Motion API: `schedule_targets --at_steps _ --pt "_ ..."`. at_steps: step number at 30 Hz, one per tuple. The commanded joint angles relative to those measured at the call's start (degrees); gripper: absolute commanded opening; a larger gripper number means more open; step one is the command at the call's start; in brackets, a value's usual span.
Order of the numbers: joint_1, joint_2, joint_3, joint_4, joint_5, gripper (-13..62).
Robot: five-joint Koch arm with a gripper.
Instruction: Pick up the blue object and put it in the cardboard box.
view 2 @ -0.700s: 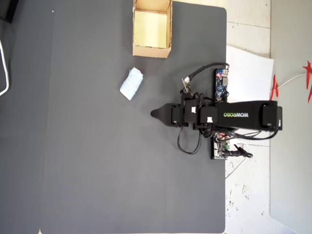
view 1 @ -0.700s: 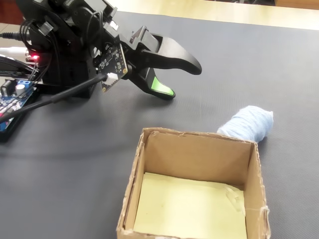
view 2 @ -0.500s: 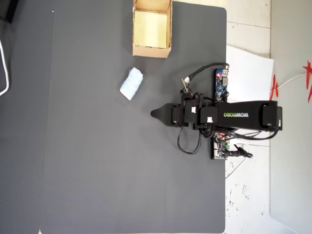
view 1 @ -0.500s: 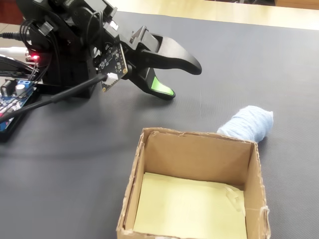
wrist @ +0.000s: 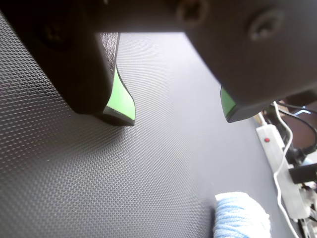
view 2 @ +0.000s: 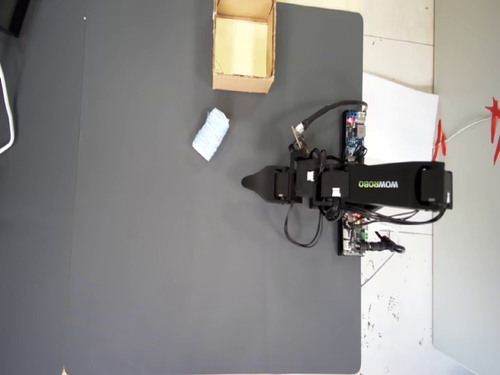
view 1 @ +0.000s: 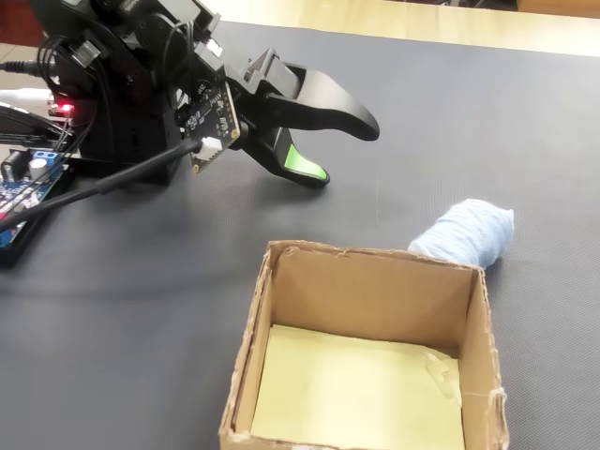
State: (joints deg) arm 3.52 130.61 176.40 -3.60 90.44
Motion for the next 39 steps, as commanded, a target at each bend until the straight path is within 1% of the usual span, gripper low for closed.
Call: schedule_targets --at_steps 1,27,33,39 --pt "0.35 4.83 2.29 5.19 0.88 34.2" --pt "0.00 4.75 2.29 5.27 1.14 33.9" --pt "-0.18 4.57 2.20 1.85 0.88 34.0" --pt "-0.09 4.57 1.93 -2.29 -4.48 33.9"
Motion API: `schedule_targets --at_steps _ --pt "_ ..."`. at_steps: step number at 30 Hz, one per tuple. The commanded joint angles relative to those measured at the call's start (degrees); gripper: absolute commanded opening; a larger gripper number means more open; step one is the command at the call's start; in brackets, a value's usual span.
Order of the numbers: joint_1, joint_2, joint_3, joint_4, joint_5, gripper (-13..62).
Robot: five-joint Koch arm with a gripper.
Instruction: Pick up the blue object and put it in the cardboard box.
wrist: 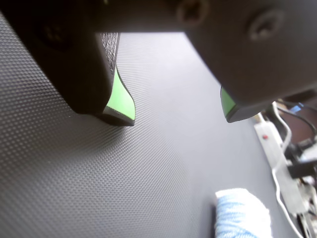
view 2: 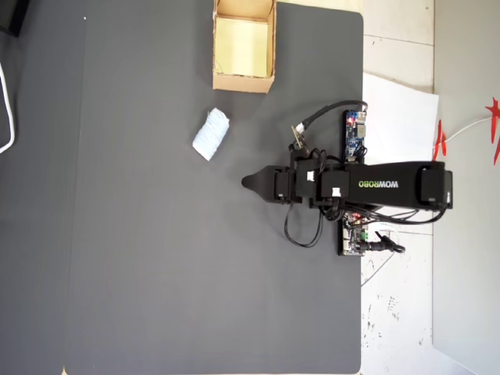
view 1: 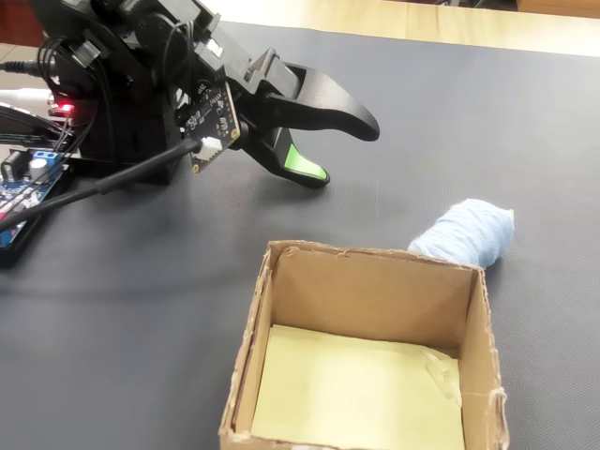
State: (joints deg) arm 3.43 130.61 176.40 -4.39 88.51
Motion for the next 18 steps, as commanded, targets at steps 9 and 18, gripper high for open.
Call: schedule_targets --at_steps 9,18 --pt "1.14 4.48 -1.23 -4.83 -17.14 33.9" --pt "4.39 -0.18 -10.11 -3.69 -21.71 33.9"
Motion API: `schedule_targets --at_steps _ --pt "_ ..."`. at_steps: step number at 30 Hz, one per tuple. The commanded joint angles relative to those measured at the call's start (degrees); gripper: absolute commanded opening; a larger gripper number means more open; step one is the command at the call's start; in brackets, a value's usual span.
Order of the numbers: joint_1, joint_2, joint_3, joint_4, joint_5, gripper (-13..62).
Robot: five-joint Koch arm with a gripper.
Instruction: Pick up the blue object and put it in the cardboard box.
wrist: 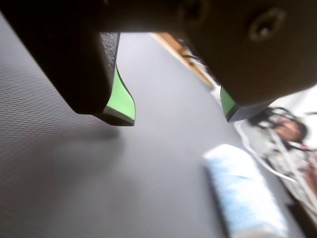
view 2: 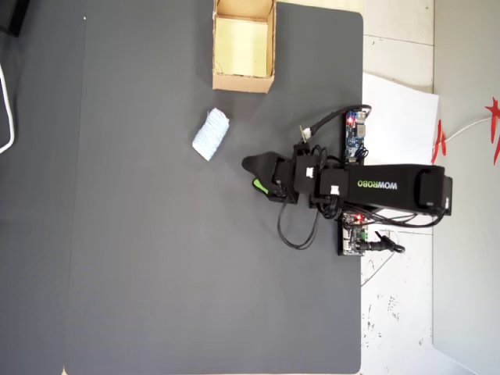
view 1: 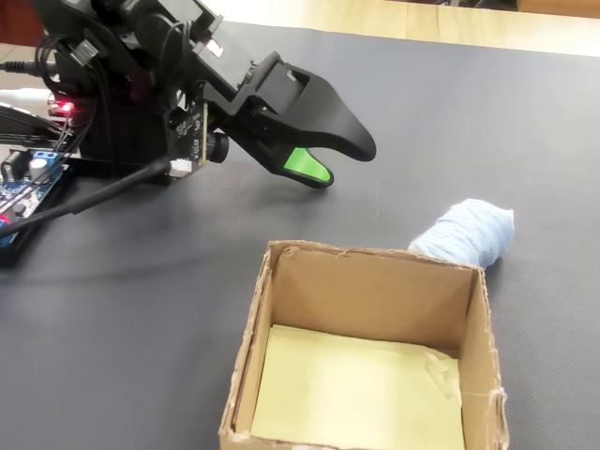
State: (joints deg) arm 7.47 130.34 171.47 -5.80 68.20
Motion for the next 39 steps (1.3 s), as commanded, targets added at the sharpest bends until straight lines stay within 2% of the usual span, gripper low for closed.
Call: schedule_targets --at_steps 1,4,19,29,39 --pt "0.53 -0.44 -6.42 -1.23 -1.32 33.8" --pt "0.97 -3.08 -13.01 8.35 -1.32 33.8" --pt "5.19 -21.45 -36.39 24.08 0.18 33.0" --pt "13.97 -35.68 -44.91 24.17 3.87 33.0" --pt "13.36 -43.95 -50.27 24.35 10.11 32.9"
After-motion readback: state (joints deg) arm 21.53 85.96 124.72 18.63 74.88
